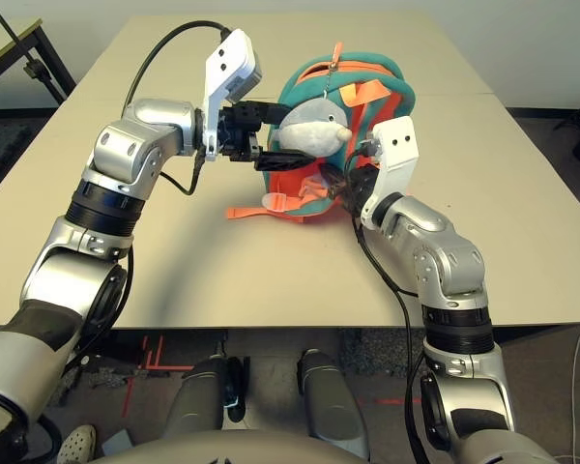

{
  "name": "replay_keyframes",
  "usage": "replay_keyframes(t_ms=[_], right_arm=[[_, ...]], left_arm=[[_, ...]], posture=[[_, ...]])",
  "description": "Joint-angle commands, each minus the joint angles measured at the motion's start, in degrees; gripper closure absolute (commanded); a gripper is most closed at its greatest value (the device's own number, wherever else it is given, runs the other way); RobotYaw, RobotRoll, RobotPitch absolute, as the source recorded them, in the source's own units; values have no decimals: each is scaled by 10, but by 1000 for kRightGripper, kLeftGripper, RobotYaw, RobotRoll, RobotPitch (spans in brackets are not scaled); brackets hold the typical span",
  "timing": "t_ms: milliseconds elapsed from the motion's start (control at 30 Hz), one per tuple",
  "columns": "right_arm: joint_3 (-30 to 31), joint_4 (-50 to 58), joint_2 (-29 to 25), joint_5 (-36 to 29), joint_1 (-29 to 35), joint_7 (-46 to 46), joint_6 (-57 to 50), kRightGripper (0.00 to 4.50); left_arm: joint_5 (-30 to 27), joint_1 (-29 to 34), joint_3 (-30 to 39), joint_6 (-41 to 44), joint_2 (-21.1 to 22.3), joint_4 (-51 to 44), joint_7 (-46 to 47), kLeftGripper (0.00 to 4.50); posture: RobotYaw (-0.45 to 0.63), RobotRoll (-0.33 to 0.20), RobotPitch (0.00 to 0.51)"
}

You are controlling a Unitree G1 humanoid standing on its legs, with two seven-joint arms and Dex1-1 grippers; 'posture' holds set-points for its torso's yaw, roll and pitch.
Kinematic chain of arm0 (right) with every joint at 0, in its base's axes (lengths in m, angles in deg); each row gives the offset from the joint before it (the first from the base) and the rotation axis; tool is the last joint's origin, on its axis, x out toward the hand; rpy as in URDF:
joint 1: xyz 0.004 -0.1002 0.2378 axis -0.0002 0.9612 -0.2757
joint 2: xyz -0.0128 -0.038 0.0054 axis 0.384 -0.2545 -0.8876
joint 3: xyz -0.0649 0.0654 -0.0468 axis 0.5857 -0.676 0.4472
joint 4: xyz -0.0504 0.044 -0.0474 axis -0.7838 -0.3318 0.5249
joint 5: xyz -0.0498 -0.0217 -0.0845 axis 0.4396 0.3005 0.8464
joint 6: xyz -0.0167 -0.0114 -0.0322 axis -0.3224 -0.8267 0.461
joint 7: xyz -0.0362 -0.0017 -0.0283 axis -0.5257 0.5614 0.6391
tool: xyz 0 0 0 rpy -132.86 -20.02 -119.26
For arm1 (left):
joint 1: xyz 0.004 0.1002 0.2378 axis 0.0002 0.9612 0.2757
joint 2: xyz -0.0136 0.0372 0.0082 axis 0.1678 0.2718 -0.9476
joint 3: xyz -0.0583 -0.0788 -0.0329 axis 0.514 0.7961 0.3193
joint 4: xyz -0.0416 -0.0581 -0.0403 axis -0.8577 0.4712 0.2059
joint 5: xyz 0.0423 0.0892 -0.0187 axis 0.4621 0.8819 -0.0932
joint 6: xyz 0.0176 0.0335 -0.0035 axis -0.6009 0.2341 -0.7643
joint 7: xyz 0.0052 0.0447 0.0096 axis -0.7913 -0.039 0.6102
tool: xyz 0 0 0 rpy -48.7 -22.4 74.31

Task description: Put the pencil case into the backpack and zip it.

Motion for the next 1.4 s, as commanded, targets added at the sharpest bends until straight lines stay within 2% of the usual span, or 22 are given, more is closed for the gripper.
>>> replay_keyframes(t_ms=[33, 100, 367, 467, 600, 767, 1067, 1267, 1400], right_arm=[[12, -3, 5, 1, 3, -3, -6, 3982], [13, -4, 7, 1, 3, -3, -6, 3982], [14, -6, 11, 6, 2, -4, -5, 3982], [14, -6, 14, 7, 3, -4, -6, 3982], [16, -7, 15, 9, 4, -6, -5, 3982], [17, -11, 18, 11, 3, -8, -3, 3982], [22, -26, 23, 17, -1, -13, 7, 3982], [24, -33, 23, 17, -5, -15, 12, 3982], [25, -38, 22, 17, -8, -16, 16, 3982]], left_arm=[[15, -8, -5, -7, -4, 15, 7, 169], [14, -7, -5, -4, -5, 13, 8, 600], [12, -2, -5, 6, 0, 2, 4, 3539], [8, -3, -1, 14, 5, -3, 2, 4189], [-1, -10, 11, 32, 23, -28, -1, 4214], [-16, -22, 38, 63, 70, -62, -11, 4214], [-1, -29, 70, 45, 173, 5, -20, 4214], [-9, 7, 78, 57, 206, 41, -32, 4214], [-12, 41, 73, 62, 208, 56, -42, 4215]], posture=[[-201, 0, 91], [-201, 0, 92], [-197, 0, 96], [-195, 0, 99], [-194, 0, 101], [-190, 0, 105], [-175, 0, 104], [-175, 0, 101], [-172, 0, 99]])
